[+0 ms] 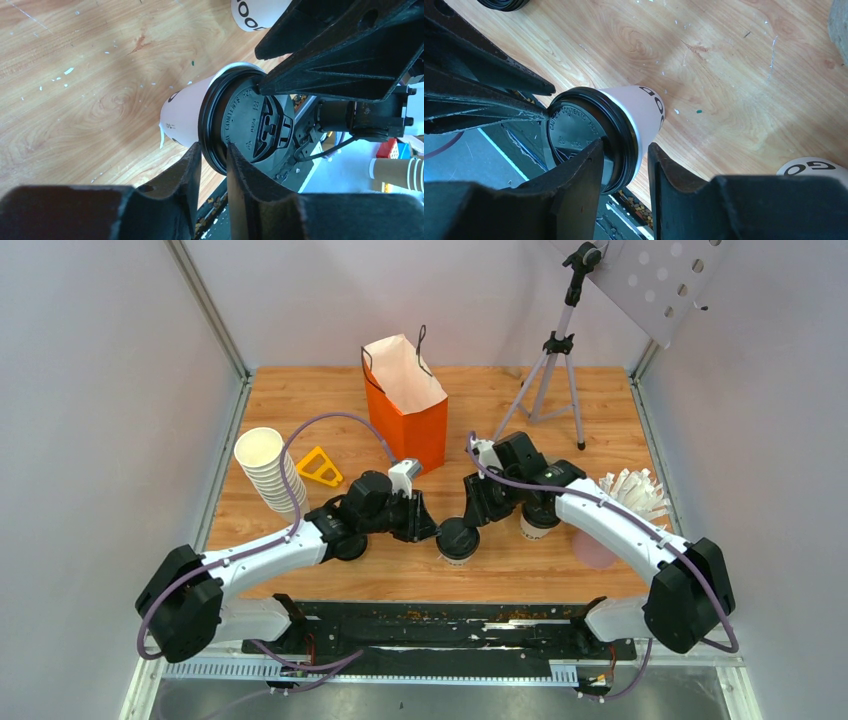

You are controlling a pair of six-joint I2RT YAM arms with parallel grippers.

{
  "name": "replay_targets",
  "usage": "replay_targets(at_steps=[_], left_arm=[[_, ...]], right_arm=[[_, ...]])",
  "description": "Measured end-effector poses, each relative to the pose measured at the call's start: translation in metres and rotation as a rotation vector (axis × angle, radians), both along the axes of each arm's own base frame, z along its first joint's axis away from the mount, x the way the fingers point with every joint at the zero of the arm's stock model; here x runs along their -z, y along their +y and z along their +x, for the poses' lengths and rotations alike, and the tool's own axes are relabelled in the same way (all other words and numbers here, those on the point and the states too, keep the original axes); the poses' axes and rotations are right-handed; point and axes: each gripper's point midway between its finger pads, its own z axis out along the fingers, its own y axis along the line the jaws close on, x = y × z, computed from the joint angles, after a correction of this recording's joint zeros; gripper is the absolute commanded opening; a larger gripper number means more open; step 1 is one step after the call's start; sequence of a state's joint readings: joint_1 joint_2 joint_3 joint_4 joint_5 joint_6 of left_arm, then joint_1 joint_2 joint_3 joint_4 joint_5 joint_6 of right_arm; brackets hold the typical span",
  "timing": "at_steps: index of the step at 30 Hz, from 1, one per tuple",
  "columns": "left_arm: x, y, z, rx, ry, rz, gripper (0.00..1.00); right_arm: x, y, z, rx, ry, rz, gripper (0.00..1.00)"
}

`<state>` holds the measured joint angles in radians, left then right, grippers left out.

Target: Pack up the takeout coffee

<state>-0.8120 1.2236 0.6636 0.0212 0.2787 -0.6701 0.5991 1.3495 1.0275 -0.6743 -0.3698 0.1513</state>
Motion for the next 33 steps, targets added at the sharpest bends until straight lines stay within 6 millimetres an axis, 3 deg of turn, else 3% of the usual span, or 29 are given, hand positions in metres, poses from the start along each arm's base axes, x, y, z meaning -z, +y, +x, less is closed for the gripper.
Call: replay_targets(at_steps=[12,16,24,29,33], left_arm=[[0.007,0.003,0.001,-0.013,0.005,0.019,0.36],[0.007,0.002,0.0,-0.009,0.014,0.014,0.36],[-0.001,-0.006,-0.005,0.0,0.047,-0.046,0.34],[-0.006,-0.01,-0.005,0.001,0.049,-0.069,0.33],[-0.007,-0.011,-0.005,-0.001,0.047,-0.076,0.32]], right_arm=[[0.006,0.003,-0.001,-0.007,-0.008,0.042,0.37],[0.005,0.003,0.0,-0.002,-0.016,0.051,0.41],[-0.003,-0.003,-0.003,0.012,-0.024,0.057,0.44],[-0.004,-0.01,-0.006,0.032,-0.025,0.033,0.54],[-0.002,-0.014,-0.009,0.038,-0.011,0.015,0.5]])
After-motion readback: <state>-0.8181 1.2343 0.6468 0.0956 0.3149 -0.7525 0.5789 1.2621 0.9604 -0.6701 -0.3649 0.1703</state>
